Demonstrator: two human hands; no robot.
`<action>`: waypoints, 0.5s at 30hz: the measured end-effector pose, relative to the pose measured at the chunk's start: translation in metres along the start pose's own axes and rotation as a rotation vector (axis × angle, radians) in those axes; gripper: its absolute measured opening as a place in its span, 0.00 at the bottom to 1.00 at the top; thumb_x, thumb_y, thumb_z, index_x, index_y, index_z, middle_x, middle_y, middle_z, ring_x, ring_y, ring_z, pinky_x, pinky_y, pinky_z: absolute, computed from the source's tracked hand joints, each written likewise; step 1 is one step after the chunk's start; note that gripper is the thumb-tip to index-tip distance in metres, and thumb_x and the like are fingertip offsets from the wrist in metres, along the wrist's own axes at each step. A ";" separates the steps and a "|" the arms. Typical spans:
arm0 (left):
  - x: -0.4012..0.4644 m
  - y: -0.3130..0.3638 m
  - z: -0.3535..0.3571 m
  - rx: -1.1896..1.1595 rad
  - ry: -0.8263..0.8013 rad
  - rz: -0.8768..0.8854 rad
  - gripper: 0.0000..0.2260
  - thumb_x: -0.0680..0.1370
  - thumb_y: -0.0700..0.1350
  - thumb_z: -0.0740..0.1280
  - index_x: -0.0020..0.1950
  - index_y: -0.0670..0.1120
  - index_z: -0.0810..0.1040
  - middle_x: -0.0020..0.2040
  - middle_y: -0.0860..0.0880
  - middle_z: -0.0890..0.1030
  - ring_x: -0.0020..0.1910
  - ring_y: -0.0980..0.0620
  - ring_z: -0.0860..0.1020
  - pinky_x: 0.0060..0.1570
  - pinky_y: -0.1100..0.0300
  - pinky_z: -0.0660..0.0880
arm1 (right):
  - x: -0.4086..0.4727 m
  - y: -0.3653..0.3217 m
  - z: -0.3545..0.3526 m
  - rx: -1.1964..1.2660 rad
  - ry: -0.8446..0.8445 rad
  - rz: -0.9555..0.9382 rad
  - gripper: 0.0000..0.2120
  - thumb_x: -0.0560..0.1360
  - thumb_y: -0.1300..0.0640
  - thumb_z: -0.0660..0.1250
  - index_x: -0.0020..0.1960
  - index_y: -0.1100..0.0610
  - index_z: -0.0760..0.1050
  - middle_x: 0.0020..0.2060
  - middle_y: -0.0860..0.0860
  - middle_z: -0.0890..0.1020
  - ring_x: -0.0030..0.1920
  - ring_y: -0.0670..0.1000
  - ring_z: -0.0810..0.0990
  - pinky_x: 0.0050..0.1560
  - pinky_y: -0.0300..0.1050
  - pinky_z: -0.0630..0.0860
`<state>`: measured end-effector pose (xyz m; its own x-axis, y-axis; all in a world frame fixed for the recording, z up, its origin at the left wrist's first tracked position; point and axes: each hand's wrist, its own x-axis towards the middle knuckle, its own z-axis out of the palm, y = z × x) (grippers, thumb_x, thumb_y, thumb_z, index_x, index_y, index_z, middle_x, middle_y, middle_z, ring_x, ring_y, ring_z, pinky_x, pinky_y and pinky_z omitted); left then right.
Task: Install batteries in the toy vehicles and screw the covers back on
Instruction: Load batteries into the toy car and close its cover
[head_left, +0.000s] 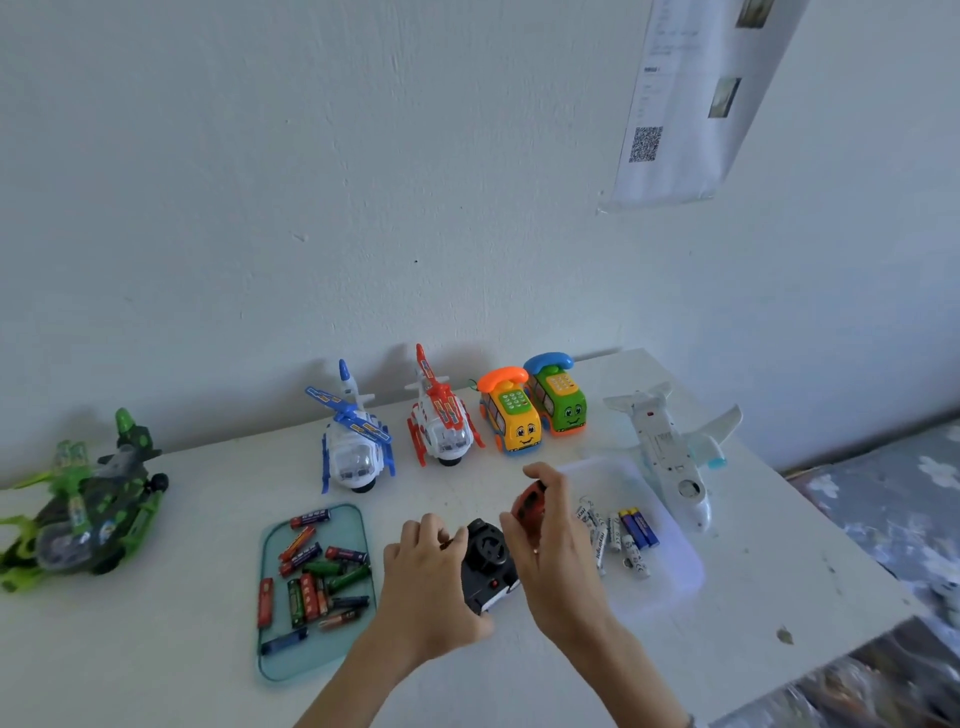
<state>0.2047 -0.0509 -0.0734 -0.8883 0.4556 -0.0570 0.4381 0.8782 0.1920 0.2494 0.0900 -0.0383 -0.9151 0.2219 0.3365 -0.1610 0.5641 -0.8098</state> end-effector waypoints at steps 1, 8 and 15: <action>0.001 -0.001 -0.001 -0.012 0.002 -0.002 0.40 0.63 0.64 0.59 0.73 0.52 0.60 0.56 0.52 0.62 0.57 0.51 0.62 0.51 0.59 0.60 | 0.001 0.000 -0.001 -0.013 -0.036 -0.015 0.20 0.78 0.58 0.63 0.60 0.40 0.56 0.41 0.48 0.76 0.38 0.46 0.75 0.38 0.40 0.73; -0.003 0.000 0.008 -0.148 0.117 -0.043 0.39 0.65 0.60 0.67 0.74 0.53 0.61 0.56 0.56 0.65 0.53 0.57 0.62 0.52 0.66 0.60 | 0.007 0.005 -0.004 -0.021 -0.152 -0.054 0.19 0.79 0.58 0.62 0.59 0.41 0.56 0.41 0.50 0.76 0.39 0.48 0.76 0.42 0.47 0.76; -0.003 0.000 0.015 -0.208 0.173 -0.074 0.37 0.66 0.61 0.68 0.71 0.53 0.62 0.57 0.56 0.66 0.52 0.57 0.61 0.55 0.67 0.64 | 0.009 0.006 -0.003 0.029 -0.189 -0.083 0.14 0.79 0.62 0.62 0.62 0.53 0.63 0.40 0.42 0.71 0.46 0.40 0.72 0.43 0.36 0.71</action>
<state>0.2100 -0.0499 -0.0875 -0.9349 0.3443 0.0863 0.3496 0.8510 0.3919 0.2414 0.0974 -0.0390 -0.9508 0.0212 0.3091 -0.2469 0.5506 -0.7974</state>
